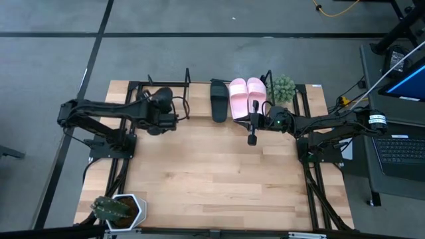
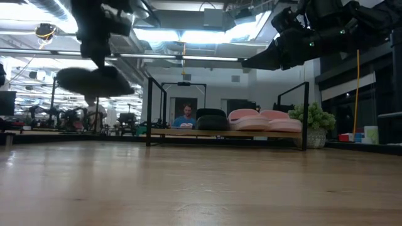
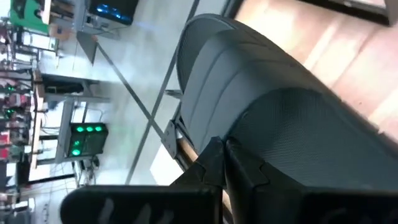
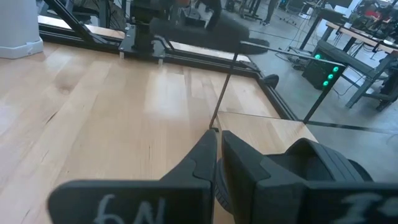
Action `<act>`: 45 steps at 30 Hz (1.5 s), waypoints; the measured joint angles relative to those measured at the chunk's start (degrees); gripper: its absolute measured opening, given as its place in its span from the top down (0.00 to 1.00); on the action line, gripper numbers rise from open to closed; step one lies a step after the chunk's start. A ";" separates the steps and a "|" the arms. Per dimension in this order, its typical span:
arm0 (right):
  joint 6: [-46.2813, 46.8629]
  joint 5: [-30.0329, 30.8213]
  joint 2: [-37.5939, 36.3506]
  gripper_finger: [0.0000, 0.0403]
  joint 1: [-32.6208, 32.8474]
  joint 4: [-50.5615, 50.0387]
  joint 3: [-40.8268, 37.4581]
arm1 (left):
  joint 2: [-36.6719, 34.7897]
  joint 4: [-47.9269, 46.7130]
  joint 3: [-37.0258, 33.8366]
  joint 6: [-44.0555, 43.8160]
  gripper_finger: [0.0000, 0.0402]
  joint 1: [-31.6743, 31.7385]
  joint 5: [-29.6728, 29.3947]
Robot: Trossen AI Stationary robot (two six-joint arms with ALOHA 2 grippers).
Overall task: Pick and place slides into the shelf
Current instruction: Put the black slipper on the shelf
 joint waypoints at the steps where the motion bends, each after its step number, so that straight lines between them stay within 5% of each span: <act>1: 0.00 0.00 0.00 0.93 0.00 -0.03 0.00 | 0.00 -0.94 0.90 -0.75 1.00 -0.17 -0.05; 24: 0.09 0.00 0.00 0.93 0.00 -0.19 0.00 | 0.75 -0.66 17.17 1.02 1.00 -0.69 -6.43; 35: 0.33 0.00 0.00 0.93 0.00 0.05 0.00 | 8.73 10.38 24.49 10.93 1.00 2.77 -7.30; 45: 0.28 0.02 0.00 0.93 -0.02 -0.36 0.00 | 19.40 15.36 31.57 11.07 1.00 6.22 -7.28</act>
